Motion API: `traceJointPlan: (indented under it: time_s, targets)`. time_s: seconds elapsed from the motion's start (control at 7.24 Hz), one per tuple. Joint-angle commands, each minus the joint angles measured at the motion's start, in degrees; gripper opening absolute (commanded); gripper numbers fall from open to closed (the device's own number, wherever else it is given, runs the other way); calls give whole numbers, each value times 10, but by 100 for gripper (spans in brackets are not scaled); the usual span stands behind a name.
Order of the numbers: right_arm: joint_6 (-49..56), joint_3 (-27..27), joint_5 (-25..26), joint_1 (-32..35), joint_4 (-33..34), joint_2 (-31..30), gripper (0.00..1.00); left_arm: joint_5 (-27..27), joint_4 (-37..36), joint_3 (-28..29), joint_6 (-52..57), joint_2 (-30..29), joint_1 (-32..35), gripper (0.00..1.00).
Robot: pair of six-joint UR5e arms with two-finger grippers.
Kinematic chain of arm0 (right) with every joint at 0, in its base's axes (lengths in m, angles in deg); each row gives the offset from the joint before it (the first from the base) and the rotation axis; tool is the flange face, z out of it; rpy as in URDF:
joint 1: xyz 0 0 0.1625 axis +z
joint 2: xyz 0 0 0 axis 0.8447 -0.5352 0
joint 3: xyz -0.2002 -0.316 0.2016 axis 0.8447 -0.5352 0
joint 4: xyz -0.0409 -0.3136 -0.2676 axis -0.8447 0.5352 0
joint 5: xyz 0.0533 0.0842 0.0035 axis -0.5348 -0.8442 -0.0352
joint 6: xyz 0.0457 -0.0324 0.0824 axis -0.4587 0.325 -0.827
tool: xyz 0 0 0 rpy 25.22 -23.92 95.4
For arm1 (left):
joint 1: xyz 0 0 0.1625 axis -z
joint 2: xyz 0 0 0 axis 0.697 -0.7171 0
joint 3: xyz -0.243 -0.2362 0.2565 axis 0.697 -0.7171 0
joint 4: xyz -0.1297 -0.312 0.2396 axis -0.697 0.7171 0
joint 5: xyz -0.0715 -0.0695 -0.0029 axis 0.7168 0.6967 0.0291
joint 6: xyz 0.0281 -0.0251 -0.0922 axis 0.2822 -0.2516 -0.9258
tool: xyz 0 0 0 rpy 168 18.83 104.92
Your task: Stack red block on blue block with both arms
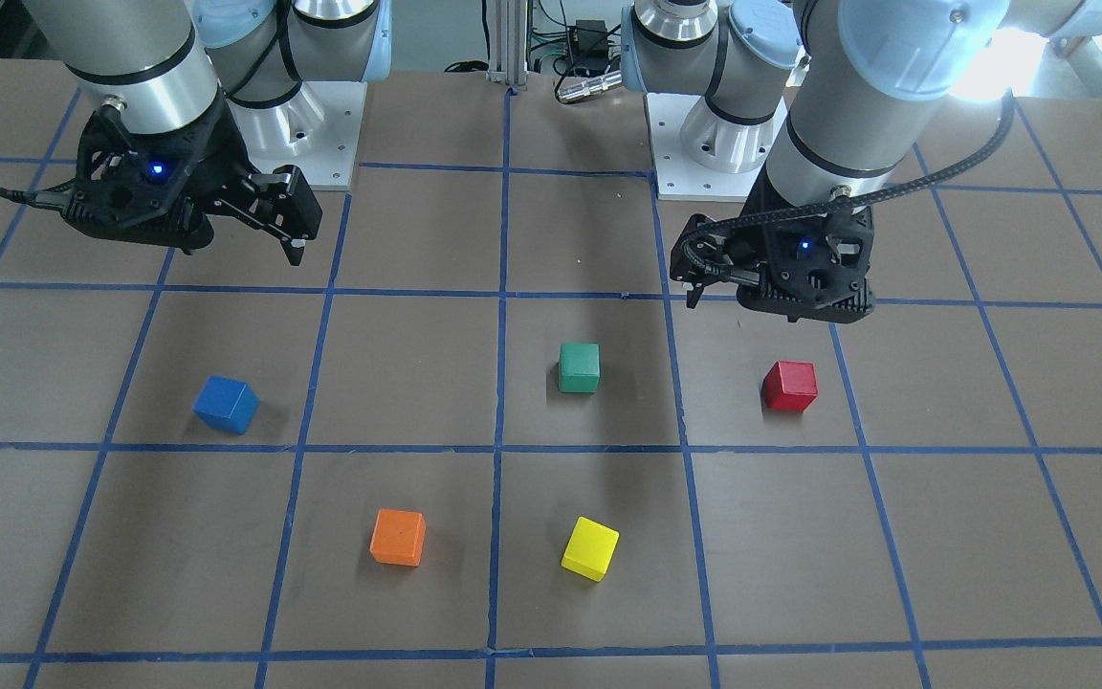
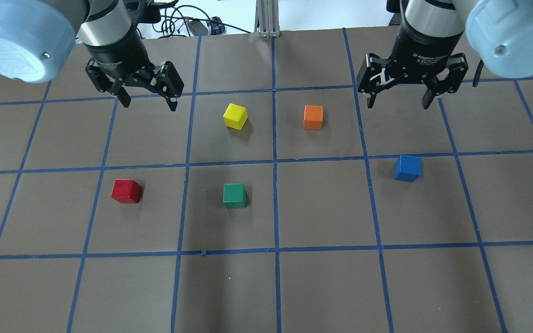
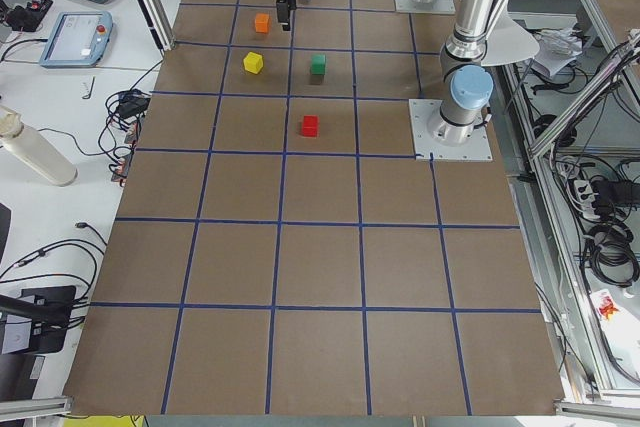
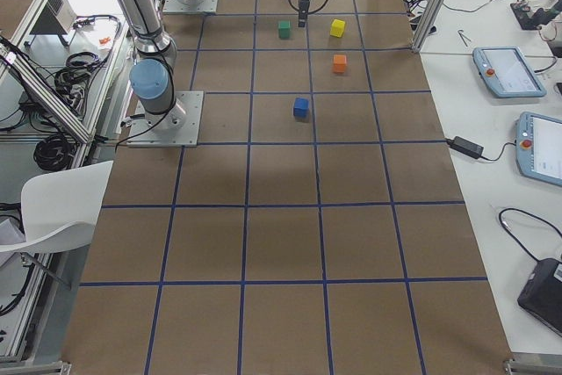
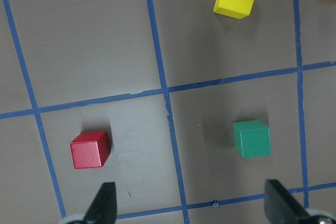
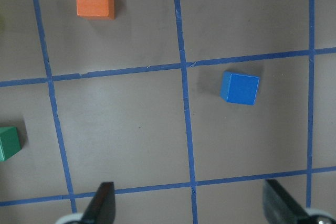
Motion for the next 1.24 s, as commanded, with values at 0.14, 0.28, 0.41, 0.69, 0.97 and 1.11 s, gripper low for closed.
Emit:
traceJointPlan:
  time_s: [0.14,0.28,0.41,0.69,0.97,1.11]
  targets:
    - [0,0,1,-2,0,-1,100,0,1,-2,5,1,1,100]
    - [1,0,1,-2,0,-2,100,-1,0,-5,9,8,0,100]
    - [1,0,1,-2,-1,-3,100,-1,3,-5,10,8,-3,100]
    - [-2,5,4,1,0,-3,100,0,-14,-40,11,18,-13,100]
    - [2,5,5,0,-1,-3,100,-3,-18,-74,54,25,-63,100]
    - [3,6,5,-1,-1,-2,100,-2,-19,-105,110,25,-100,100]
